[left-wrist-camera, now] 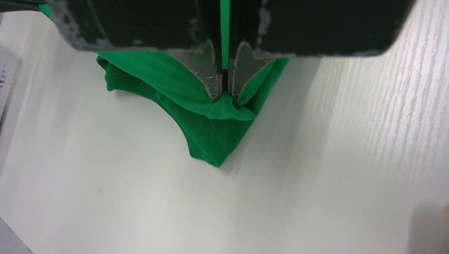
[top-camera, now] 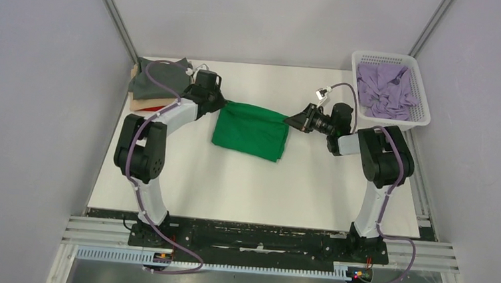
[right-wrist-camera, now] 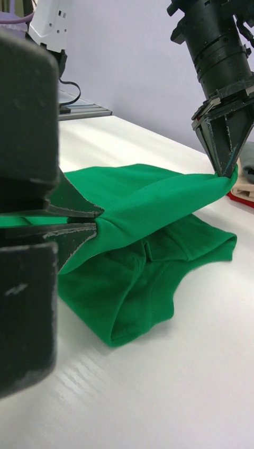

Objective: Fold and stack the t-shirts
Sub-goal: Fold the long partially folded tshirt into a neat square, then put the neatly folded tshirt into the corner of the board with the left arm

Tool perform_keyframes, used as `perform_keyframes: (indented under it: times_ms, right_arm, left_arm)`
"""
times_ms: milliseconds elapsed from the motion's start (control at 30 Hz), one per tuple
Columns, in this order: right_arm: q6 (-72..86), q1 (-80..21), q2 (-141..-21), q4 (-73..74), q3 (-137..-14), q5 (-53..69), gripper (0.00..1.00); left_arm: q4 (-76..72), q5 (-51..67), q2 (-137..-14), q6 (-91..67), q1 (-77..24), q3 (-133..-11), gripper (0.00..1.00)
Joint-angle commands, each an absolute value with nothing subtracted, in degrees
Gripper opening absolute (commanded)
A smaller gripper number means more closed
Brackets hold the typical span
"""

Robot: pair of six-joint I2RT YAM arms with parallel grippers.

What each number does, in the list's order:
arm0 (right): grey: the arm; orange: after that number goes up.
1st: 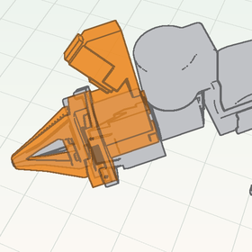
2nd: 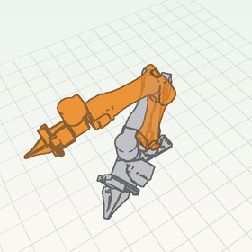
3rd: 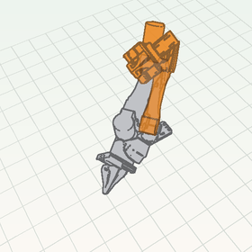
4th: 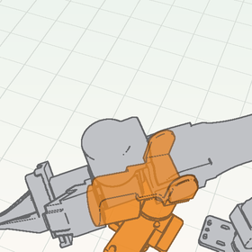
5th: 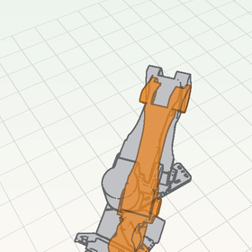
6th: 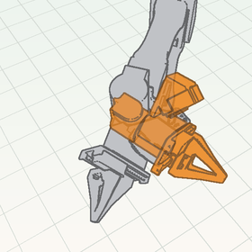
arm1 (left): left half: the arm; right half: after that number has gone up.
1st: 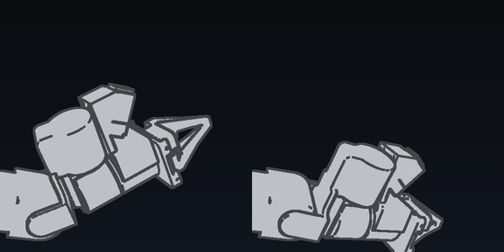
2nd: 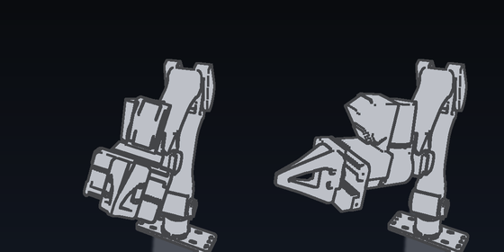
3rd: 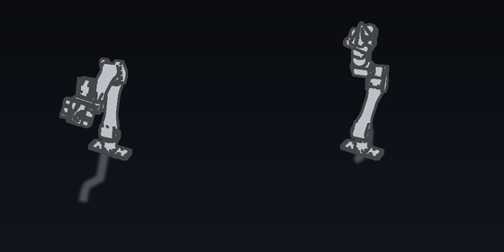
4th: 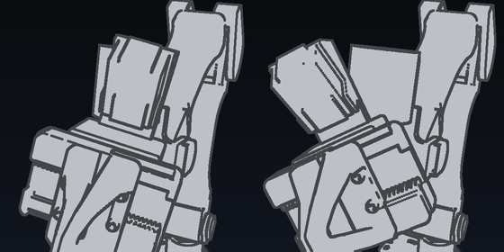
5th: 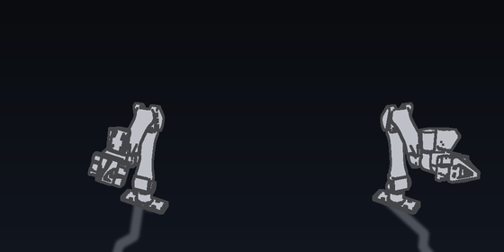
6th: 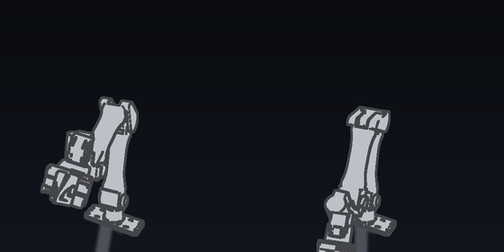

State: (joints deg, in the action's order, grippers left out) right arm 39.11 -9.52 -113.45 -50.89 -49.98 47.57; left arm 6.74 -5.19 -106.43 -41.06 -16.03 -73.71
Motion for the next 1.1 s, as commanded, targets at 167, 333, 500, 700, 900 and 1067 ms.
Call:
perform_keyframes:
  times_ms: [167, 333, 500, 700, 900, 1067]
  right_arm:
    - [39.1, -8.2, -118.0, -51.0, -56.3, 44.2, 0.19]
    - [36.2, -7.9, -112.8, -46.7, -55.4, 42.4, 0.55]
    - [29.6, -7.9, -104.8, -36.8, -52.0, 36.0, 0.98]
    - [26.5, -12.3, -100.7, -32.4, -50.7, 36.0, 0.98]
    - [24.9, -17.6, -106.0, -29.2, -59.5, 36.1, 0.98]
    - [27.5, -17.7, -114.4, -28.7, -65.8, 34.5, 0.98]
  left_arm:
    - [5.2, -2.3, -112.5, -39.0, -14.6, -81.0, 0.3]
    - [3.6, -1.3, -107.5, -38.5, -14.6, -78.5, 0.99]
    - [3.0, 2.4, -102.2, -37.4, -14.7, -74.7, 1.0]
    - [1.0, 10.0, -104.9, -38.1, -15.3, -75.9, 1.0]
    - [2.5, 11.4, -115.4, -38.6, -15.6, -84.6, 1.0]
    - [3.4, 11.1, -122.9, -39.7, -15.6, -89.6, 1.0]
